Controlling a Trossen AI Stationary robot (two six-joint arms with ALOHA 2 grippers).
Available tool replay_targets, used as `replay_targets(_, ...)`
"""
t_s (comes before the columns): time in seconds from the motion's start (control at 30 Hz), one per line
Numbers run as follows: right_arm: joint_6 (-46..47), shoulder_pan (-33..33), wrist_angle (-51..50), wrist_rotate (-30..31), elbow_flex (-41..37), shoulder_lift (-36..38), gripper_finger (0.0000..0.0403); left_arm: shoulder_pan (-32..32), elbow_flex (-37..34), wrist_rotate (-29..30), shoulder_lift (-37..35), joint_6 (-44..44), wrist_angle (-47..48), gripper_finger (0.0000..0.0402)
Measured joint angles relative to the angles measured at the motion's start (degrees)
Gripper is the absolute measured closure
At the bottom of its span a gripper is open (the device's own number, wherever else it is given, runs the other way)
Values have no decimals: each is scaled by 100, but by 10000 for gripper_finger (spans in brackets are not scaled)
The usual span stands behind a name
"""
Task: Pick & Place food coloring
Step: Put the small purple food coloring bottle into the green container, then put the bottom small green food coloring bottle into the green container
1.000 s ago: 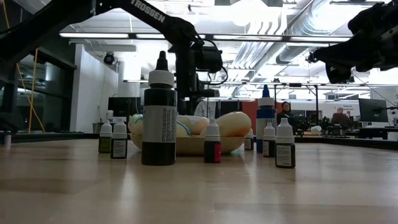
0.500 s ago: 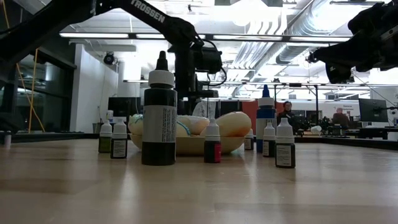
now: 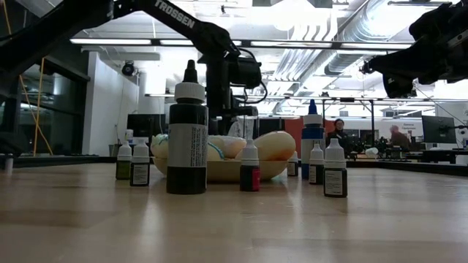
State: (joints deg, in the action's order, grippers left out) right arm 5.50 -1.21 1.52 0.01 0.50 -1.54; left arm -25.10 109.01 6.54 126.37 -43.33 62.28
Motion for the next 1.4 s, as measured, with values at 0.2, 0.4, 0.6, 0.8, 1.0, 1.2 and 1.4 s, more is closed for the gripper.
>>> replay_targets(0.2, 0, -2, 0, 0, 0, 0, 402, 0, 4, -75, 137, -5, -7, 369)
replay_targets(0.4, 0, -2, 0, 0, 1, 0, 402, 0, 4, -14, 151, -4, -53, 369)
replay_targets(0.6, 0, -1, 0, 0, -1, 0, 402, 1, 4, -14, 151, 109, -65, 369)
replay_targets(0.8, 0, 0, 0, 0, -1, 0, 402, 0, 4, 36, 151, 107, -66, 365)
replay_targets(1.0, 0, 0, 0, 0, -1, 0, 402, 0, 4, -27, 151, 145, -63, 308)
replay_targets(1.2, 0, -2, 0, 0, -1, 0, 402, 0, 4, -36, 151, 150, -63, 261)
replay_targets(1.4, 0, -2, 0, 0, -1, 0, 402, -2, 4, 27, 151, 288, -79, 248)
